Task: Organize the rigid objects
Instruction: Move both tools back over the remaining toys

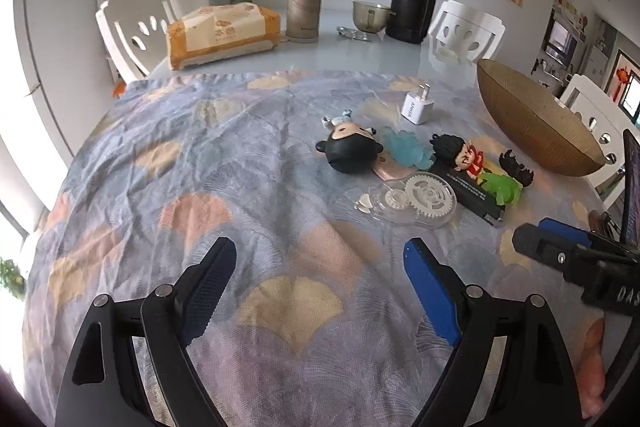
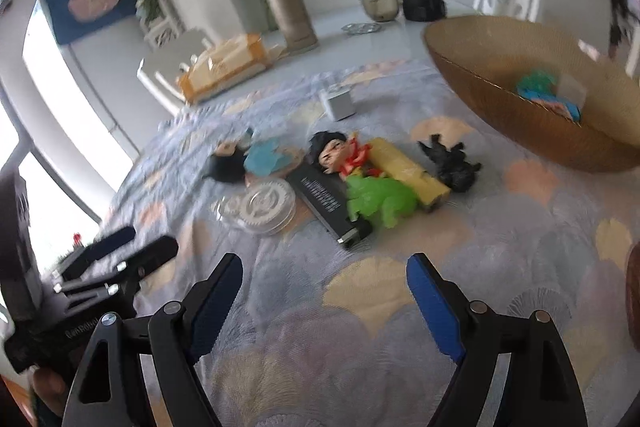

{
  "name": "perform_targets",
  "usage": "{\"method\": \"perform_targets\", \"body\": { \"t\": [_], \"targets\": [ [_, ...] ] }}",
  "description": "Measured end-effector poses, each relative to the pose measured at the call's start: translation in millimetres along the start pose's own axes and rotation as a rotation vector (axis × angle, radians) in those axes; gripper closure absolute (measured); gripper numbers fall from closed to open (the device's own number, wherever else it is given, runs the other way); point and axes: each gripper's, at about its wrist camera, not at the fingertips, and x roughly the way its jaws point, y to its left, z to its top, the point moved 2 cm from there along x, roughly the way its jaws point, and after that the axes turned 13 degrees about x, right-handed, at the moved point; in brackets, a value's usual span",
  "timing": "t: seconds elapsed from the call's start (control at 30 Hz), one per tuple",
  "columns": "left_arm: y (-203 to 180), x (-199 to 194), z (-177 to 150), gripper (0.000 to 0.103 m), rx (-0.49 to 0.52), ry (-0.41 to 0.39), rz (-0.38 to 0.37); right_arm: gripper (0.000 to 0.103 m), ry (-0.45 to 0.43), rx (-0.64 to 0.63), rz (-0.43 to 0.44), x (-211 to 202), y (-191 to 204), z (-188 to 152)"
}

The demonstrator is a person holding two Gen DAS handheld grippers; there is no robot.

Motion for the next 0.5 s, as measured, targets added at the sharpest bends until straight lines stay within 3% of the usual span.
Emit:
{"method": "perform_targets", "body": {
  "t": [0.1, 0.2, 0.3, 0.4, 0.5],
  "targets": [
    [-1, 8, 3, 0.018, -0.004, 0.054, -0.090, 0.020, -0.007, 0.012, 0.017, -3, -2, 1],
    [-5, 14, 12, 0.019, 0.005, 0.088, -0.130, 0.020, -0.024, -0.032, -0.007, -5, 5, -1],
    [-23, 20, 31, 0.018, 0.167, 0.082, -0.127, 0.020, -0.026, -0.049, -0.013, -6, 8, -2],
    [-39, 46, 44, 0.018, 0.317, 0.135, -0.140, 0.020, -0.012, 0.007, -0.019, -5, -6, 3],
    [-48, 60, 50, 0.017, 0.364, 0.126, -0.166, 0.021, 0.067, 0.052, -0.002, 3, -21, 12]
  ]
}}
